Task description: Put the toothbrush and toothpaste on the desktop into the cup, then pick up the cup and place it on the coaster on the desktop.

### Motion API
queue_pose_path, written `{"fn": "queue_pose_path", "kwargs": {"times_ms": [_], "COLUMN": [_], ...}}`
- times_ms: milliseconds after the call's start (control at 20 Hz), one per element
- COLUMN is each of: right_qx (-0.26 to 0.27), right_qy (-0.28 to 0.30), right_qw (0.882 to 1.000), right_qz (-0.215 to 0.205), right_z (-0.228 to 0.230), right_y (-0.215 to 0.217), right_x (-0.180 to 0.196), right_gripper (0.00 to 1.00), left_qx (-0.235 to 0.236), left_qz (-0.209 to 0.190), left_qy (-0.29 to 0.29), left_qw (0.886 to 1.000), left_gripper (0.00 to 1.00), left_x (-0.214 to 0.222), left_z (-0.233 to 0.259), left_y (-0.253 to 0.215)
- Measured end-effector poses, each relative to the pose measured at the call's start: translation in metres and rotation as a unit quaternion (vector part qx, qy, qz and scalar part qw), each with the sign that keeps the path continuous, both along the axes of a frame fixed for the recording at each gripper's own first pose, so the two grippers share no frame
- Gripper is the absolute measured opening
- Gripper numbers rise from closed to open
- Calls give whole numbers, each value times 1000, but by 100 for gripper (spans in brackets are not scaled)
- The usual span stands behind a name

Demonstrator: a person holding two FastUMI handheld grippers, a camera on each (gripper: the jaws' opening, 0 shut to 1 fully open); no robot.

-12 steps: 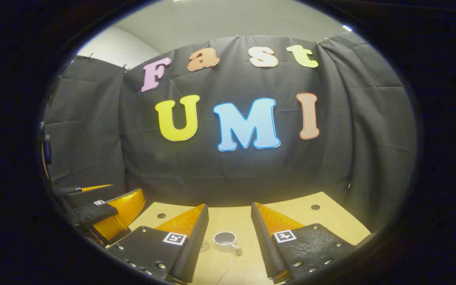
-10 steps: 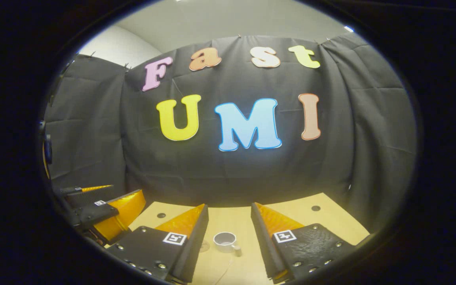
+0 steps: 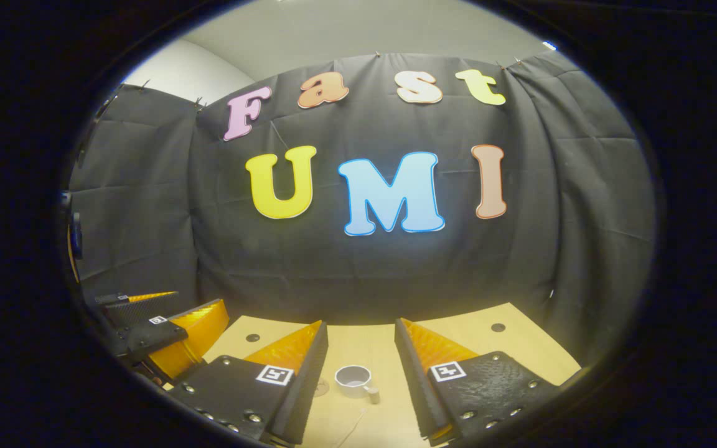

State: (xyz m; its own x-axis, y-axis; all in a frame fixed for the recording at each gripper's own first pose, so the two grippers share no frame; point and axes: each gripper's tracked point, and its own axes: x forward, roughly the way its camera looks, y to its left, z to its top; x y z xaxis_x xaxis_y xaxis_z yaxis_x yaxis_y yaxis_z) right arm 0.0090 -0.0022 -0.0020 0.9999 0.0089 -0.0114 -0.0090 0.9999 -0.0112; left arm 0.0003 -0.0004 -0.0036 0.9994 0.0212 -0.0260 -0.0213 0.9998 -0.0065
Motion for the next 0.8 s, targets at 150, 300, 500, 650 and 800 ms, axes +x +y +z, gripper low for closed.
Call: {"fn": "queue_pose_path", "kwargs": {"times_ms": [150, 300, 500, 650, 800], "right_qx": [0, -3, -8, -3, 14], "right_qy": [12, 29, 73, 132, 190], "right_qw": [1000, 1000, 997, 991, 982], "right_qz": [1, 0, -2, -7, -9], "right_z": [-7, -20, -54, -89, -123], "right_y": [1, 0, -1, -3, -2], "right_x": [2, 5, 11, 16, 20], "right_gripper": [65, 65, 62, 62, 65], "left_qx": [-5, -18, -17, -21, -36], "left_qz": [-2, -6, -20, -33, -41], "left_qy": [17, 46, 88, 130, 176], "left_qw": [1000, 999, 996, 991, 983], "left_gripper": [95, 95, 95, 95, 96], "left_x": [3, 10, 17, 22, 27], "left_z": [-7, -23, -62, -98, -133], "left_y": [-5, -8, -7, -12, -15]}}
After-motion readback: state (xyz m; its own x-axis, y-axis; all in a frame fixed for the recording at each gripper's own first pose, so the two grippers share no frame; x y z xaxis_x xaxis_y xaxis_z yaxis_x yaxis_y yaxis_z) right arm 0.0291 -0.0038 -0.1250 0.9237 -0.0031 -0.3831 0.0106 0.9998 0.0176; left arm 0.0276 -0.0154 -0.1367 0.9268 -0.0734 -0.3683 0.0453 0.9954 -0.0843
